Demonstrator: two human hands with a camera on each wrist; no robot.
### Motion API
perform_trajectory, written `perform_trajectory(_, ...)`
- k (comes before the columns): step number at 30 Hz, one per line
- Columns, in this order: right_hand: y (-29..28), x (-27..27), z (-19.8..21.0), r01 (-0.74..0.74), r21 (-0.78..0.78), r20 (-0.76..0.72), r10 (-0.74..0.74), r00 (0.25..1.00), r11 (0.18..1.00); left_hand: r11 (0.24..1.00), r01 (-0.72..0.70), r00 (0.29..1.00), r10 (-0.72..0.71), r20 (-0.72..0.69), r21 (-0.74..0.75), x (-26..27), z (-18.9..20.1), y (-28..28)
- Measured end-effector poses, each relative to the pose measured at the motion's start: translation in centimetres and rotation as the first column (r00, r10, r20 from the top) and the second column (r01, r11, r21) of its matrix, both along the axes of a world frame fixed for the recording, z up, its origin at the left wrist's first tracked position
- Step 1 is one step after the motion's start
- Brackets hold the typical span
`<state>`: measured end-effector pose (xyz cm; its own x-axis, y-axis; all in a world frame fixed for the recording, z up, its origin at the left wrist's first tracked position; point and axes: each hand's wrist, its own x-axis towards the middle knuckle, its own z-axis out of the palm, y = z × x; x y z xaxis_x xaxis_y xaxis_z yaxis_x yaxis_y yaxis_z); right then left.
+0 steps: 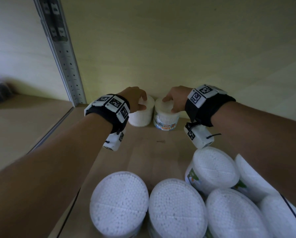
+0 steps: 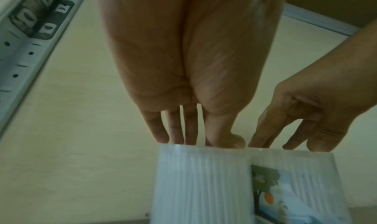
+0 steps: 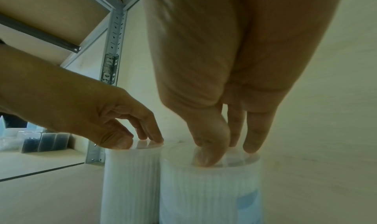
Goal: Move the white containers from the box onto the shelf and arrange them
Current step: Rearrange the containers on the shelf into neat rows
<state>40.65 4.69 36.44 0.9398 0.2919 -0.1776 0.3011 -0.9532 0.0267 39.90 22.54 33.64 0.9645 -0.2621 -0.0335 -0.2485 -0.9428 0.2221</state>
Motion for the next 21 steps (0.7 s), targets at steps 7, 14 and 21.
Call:
perform_trajectory(7, 0.1, 0.5, 0.1, -0.028, -0.036, -0.012, 0.028, 1.0, 0.999, 1.0, 0.005, 1.0, -0.005, -0.009, 0.005, 0.1, 0.1, 0.1)
perform_trajectory(14, 0.1, 1.2, -0.2, -0.049, -0.008, 0.009, 0.049, 0.999, 0.999, 0.998, 0.064, 0.997, -0.063, -0.055, 0.024, 0.0, 1.4, 0.5)
perform_trajectory(21, 0.0, 1.5, -0.2, -0.043, 0.031, -0.002, 0.043, 0.999, 0.999, 0.998, 0.016, 0.994, -0.022, -0.111, -0.055, 0.8, 1.3, 0.5)
